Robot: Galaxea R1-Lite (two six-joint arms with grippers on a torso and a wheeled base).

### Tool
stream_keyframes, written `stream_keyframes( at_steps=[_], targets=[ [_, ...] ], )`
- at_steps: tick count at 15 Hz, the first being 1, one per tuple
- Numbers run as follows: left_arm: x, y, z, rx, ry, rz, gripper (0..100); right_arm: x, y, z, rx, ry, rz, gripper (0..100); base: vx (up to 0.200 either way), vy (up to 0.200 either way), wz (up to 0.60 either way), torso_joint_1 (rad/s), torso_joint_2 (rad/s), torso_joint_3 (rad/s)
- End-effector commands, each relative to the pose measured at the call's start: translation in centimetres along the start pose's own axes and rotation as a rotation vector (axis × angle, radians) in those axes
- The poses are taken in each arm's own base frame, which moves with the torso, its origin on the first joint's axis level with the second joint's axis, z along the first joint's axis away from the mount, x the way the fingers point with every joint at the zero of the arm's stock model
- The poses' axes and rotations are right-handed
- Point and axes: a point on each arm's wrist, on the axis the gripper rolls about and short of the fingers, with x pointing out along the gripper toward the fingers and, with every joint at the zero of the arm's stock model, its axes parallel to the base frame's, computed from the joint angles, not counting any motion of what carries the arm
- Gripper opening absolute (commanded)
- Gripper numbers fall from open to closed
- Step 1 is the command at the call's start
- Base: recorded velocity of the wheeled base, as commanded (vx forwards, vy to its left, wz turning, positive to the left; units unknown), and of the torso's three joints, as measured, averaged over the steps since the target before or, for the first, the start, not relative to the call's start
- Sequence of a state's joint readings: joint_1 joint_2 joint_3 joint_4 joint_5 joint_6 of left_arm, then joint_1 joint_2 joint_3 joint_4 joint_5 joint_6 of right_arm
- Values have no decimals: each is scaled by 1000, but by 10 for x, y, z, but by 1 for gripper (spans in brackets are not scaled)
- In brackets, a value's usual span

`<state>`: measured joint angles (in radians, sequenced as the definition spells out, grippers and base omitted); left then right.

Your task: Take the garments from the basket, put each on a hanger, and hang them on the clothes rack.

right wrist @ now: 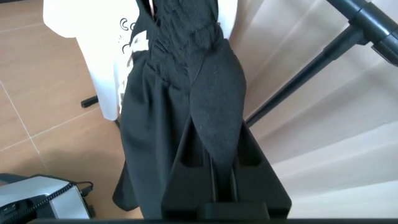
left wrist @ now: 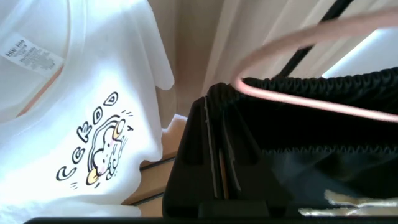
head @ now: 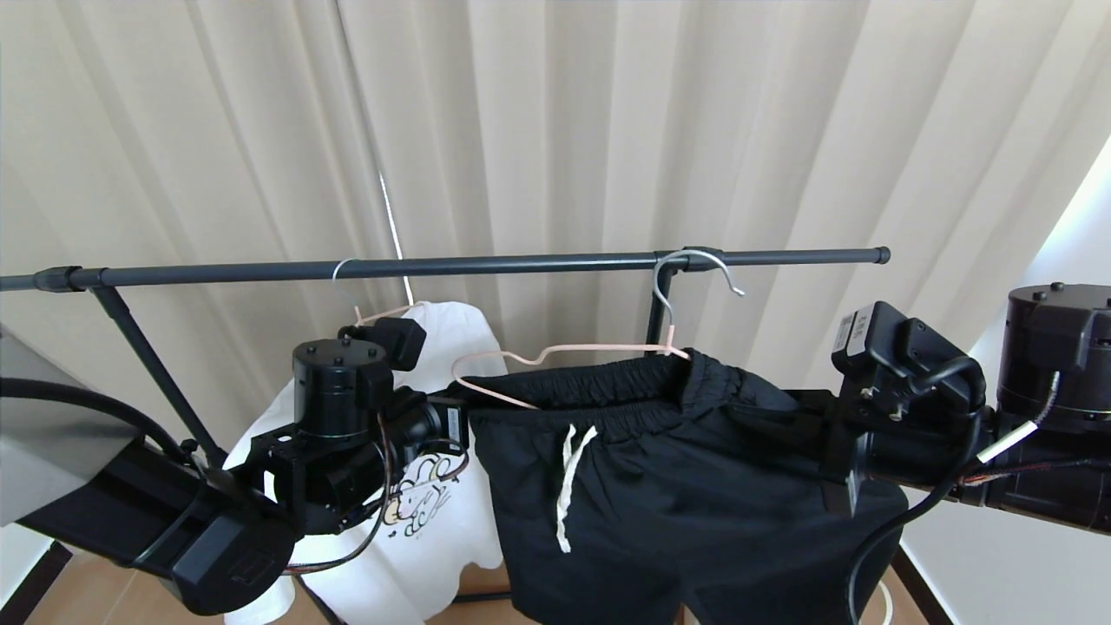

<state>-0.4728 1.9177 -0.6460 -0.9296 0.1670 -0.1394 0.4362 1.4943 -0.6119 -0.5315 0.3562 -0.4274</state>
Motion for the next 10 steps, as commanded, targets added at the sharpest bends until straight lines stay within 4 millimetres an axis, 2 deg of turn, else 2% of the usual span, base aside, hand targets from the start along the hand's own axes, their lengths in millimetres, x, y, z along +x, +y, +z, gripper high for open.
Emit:
stream_keyframes(
  at_steps=[1, 5, 10],
  targets=[
    [1, 5, 4, -8, -14, 16, 0, 1, 0, -1, 1, 5, 1, 0, 0, 0, 0, 0, 0, 0],
    [3, 14, 12, -22, -42, 42, 0, 0, -3, -10, -55, 35, -9, 0, 0, 0, 0, 0, 0, 0],
    [-6, 12, 19, -22, -65, 33, 0, 3, -5, -23, -150, 88, -4, 0, 0, 0, 0, 0, 0, 0]
  ],
)
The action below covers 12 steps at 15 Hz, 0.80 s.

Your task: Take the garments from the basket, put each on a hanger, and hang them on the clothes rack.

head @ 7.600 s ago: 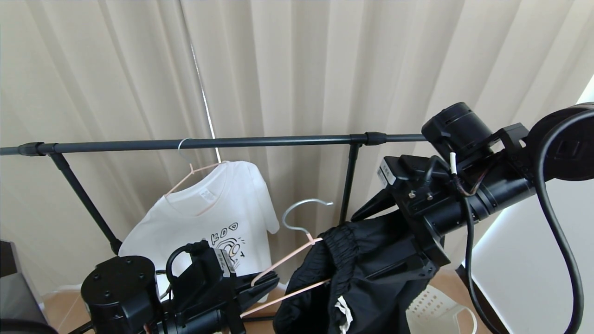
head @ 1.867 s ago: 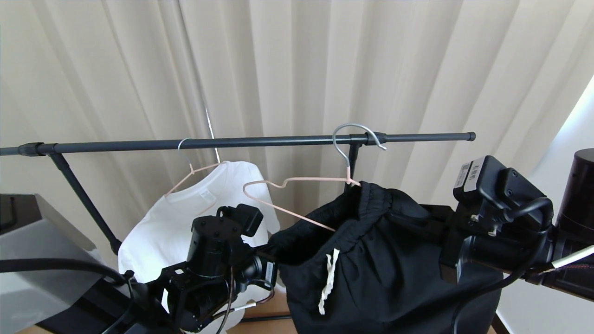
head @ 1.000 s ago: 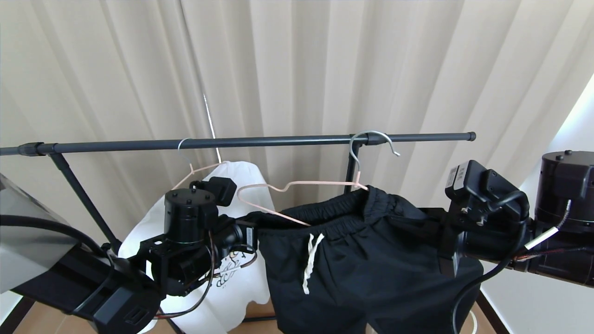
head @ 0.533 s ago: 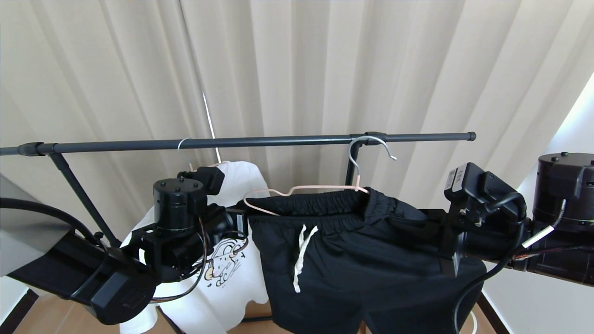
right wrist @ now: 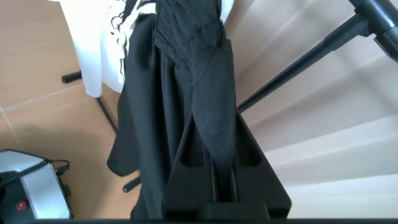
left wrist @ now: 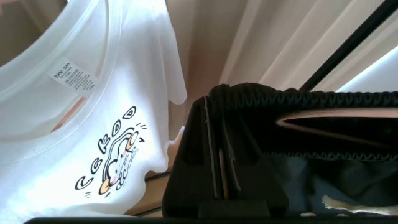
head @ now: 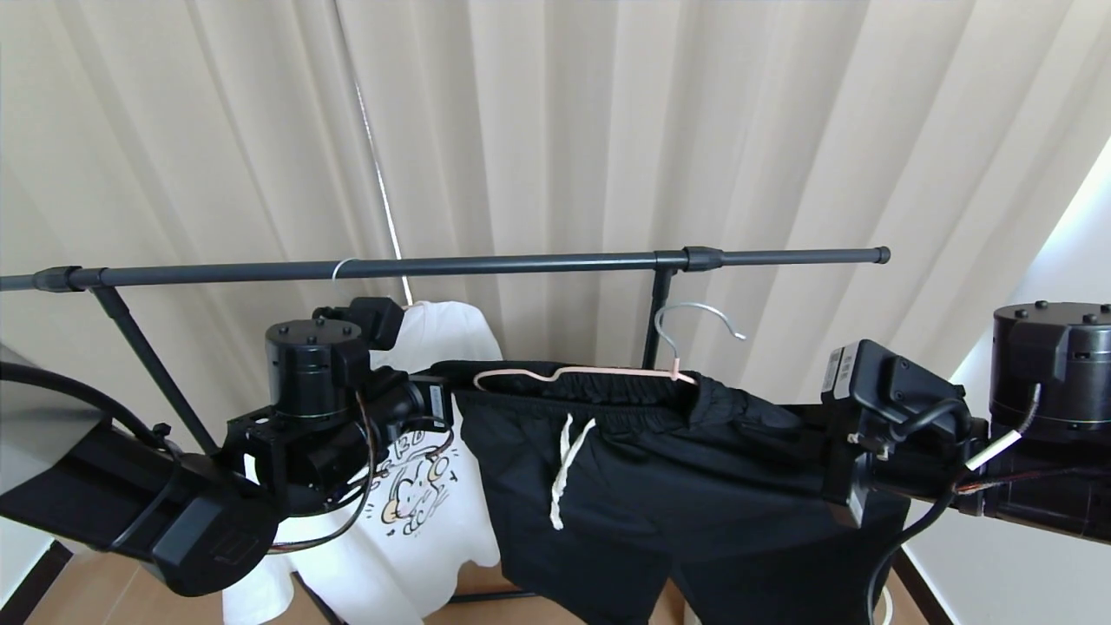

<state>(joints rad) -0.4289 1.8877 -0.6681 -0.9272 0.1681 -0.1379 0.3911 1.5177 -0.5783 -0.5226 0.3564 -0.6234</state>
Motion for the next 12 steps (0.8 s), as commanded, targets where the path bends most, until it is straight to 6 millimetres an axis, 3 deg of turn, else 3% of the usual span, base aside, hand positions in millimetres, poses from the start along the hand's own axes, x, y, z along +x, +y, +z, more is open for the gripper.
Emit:
stream_keyframes(
  at_steps=[1, 4, 8, 9, 12],
  targets=[
    [-6, -4, 2, 4, -9, -14, 0, 5, 1, -8, -13, 32, 13, 0, 0, 0, 0, 0, 0, 0],
    [-14, -10, 3, 13, -8, -37, 0, 8, 1, -10, -23, 44, 20, 0, 0, 0, 0, 0, 0, 0],
    [-31, -23, 33, 197, -31, -71, 0, 12, 1, -18, -34, 71, 22, 0, 0, 0, 0, 0, 0, 0],
    [-40, -35, 47, 243, 22, -95, 0, 14, 1, -20, -31, 82, 21, 0, 0, 0, 0, 0, 0, 0],
    [-50, -49, 74, 270, 60, -88, 0, 17, 1, -21, -28, 95, 19, 0, 0, 0, 0, 0, 0, 0]
  ],
)
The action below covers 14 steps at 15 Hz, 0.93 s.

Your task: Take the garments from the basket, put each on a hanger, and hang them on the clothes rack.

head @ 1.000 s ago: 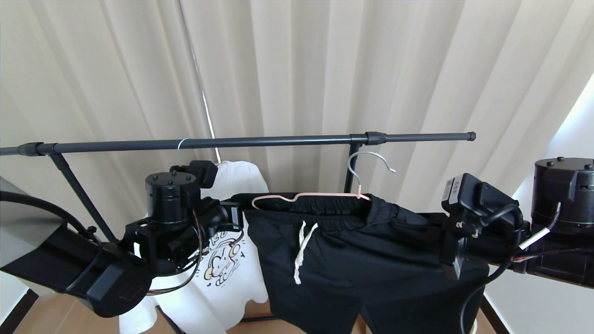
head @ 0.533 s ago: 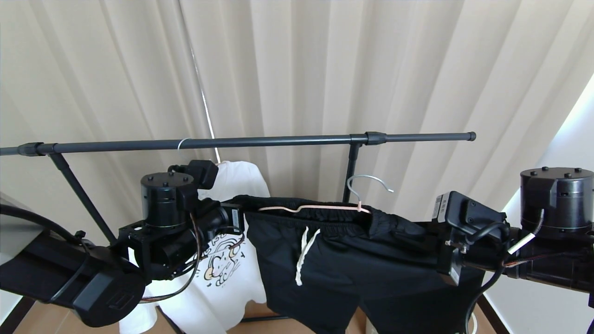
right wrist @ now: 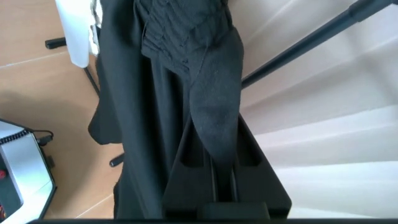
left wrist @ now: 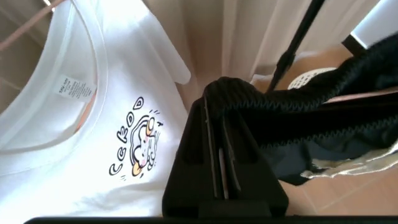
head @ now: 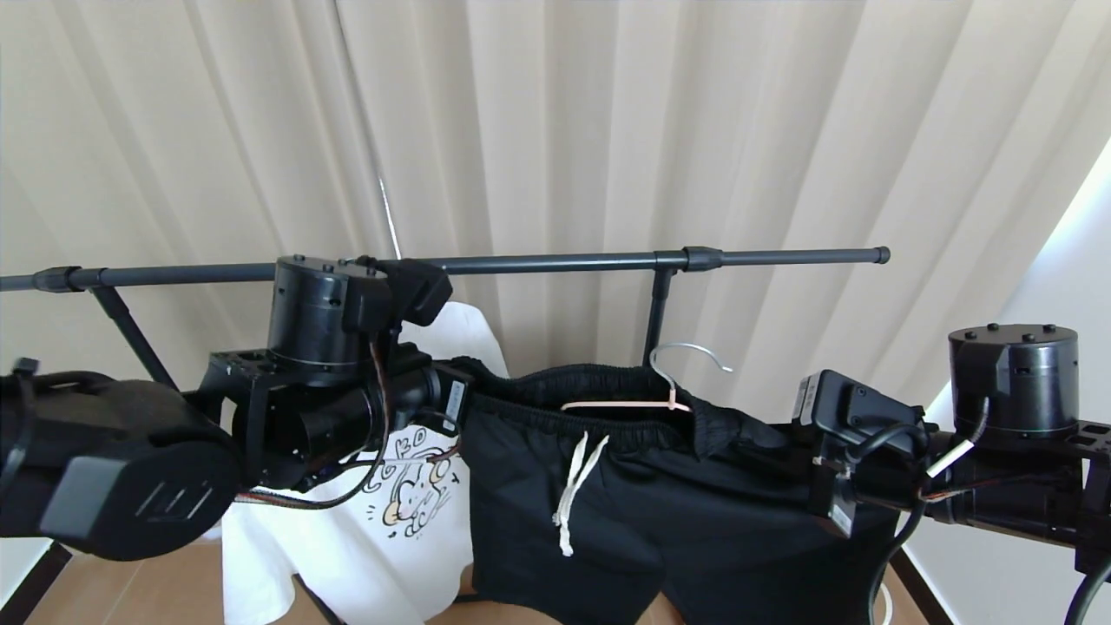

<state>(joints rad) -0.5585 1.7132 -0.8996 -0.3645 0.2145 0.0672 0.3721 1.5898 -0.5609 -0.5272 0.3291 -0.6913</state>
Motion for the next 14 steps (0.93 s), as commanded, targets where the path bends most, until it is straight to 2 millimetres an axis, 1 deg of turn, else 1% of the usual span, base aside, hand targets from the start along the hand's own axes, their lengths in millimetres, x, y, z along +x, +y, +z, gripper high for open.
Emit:
stream_keyframes(
  at_steps=[1, 2, 3, 4, 6, 7, 9, 11, 13, 14],
  targets=[
    [-20, -6, 30, 3, -69, -21, 0, 3, 1, -3, 4, 10, 10, 0, 0, 0, 0, 0, 0, 0],
    [-30, -10, 35, 19, -51, -35, 0, 5, 1, -3, 4, 15, 10, 0, 0, 0, 0, 0, 0, 0],
    [-36, -11, 38, 25, -44, -37, 0, 7, 0, -4, 6, 21, 9, 0, 0, 0, 0, 0, 0, 0],
    [-48, -14, 45, 39, -27, -50, 0, 10, 1, -6, 8, 32, 12, 0, 0, 0, 0, 0, 0, 0],
    [-61, -20, 49, 59, -3, -80, 0, 13, 2, -6, 8, 36, 18, 0, 0, 0, 0, 0, 0, 0],
    [-67, -23, 51, 70, 5, -96, 0, 15, 2, -5, 5, 38, 15, 0, 0, 0, 0, 0, 0, 0],
    [-80, -35, 54, 98, 22, -140, 0, 27, 5, 2, 26, 65, -14, 0, 0, 0, 0, 0, 0, 0],
    [-80, -38, 51, 105, 36, -149, 0, 30, 11, 12, 79, 33, -3, 0, 0, 0, 0, 0, 0, 0],
    [-77, -44, 44, 69, 68, -160, 0, 32, 16, 23, 169, -54, -10, 0, 0, 0, 0, 0, 0, 0],
    [-73, -45, 43, 49, 80, -160, 0, 34, 17, 26, 183, -92, -16, 0, 0, 0, 0, 0, 0, 0]
  ],
)
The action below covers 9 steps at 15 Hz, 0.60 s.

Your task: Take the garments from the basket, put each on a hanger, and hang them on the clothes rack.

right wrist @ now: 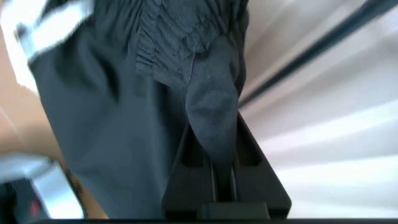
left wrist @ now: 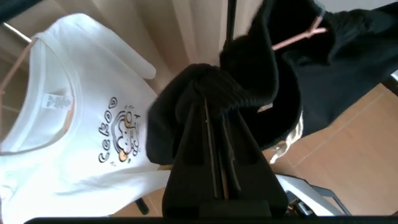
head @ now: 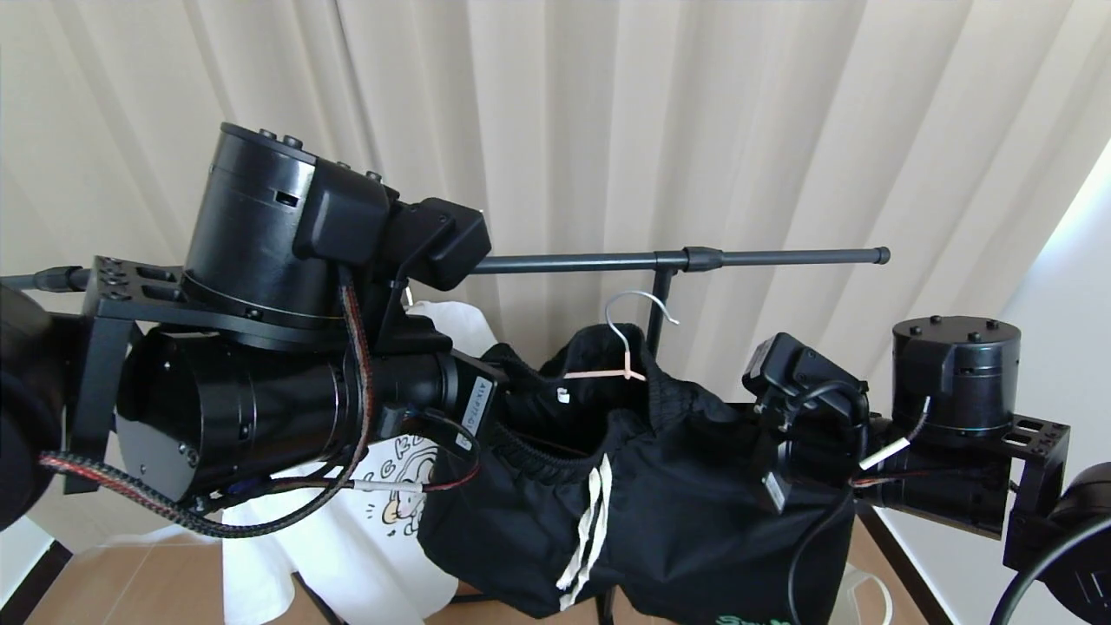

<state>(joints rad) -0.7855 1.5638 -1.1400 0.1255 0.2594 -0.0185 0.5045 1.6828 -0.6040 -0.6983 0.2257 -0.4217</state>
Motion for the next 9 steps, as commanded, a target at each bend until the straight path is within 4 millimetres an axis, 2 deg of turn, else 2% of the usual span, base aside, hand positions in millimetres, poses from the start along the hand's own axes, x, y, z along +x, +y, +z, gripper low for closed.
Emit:
stream_keyframes(
  at_steps=[1, 6, 9],
  targets=[
    [5, -3, -3, -8, 20, -5, 0, 2, 5, -1, 3, -7, 19, 0, 0, 0, 0, 0, 0, 0],
    [15, -11, -11, -43, 60, -16, 0, -1, 7, 2, 15, -48, 73, 0, 0, 0, 0, 0, 0, 0],
    [18, -11, -9, -91, 53, -12, 0, -7, 9, 3, 16, -76, 123, 0, 0, 0, 0, 0, 0, 0]
  ],
)
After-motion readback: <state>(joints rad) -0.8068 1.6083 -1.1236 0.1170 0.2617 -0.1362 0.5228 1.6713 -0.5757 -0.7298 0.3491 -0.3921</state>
